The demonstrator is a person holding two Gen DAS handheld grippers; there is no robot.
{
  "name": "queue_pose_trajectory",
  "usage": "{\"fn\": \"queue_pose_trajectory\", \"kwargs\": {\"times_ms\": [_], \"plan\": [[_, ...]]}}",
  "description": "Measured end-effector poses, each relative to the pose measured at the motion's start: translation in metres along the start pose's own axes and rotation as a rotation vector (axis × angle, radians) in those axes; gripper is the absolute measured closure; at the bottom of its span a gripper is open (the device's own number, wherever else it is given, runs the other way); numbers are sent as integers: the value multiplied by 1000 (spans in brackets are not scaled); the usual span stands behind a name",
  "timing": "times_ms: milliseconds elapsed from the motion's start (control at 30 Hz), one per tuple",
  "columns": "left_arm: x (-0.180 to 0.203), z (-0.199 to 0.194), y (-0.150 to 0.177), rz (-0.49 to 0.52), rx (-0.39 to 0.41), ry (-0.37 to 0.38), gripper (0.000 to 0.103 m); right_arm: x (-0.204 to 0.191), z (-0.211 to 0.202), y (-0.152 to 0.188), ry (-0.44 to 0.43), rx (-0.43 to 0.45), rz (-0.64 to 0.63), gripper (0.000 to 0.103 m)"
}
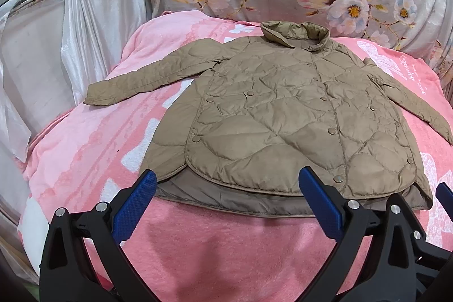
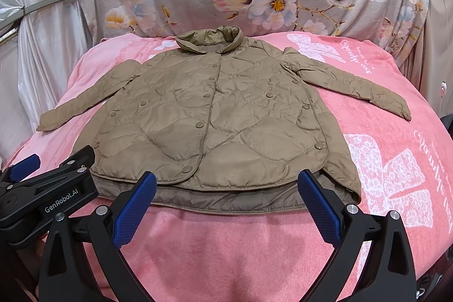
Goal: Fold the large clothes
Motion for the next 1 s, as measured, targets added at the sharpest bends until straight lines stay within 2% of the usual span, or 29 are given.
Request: {"fn": "queue_pose_trajectory", "kwargs": {"times_ms": [1000], "plan": [[-2, 0, 3, -2, -3, 1, 5, -1, 2, 0, 36, 10, 8, 5]]}}
Point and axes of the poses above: each gripper's, at about its wrist camera, not at the fingertips, and z roughly the way its jaws point, x to its right, y to its underside, the point moved 3 cm from there along z, roughly the way its jaws point, and after that the axes turned 14 degrees about -y, right-handed, at the moved point
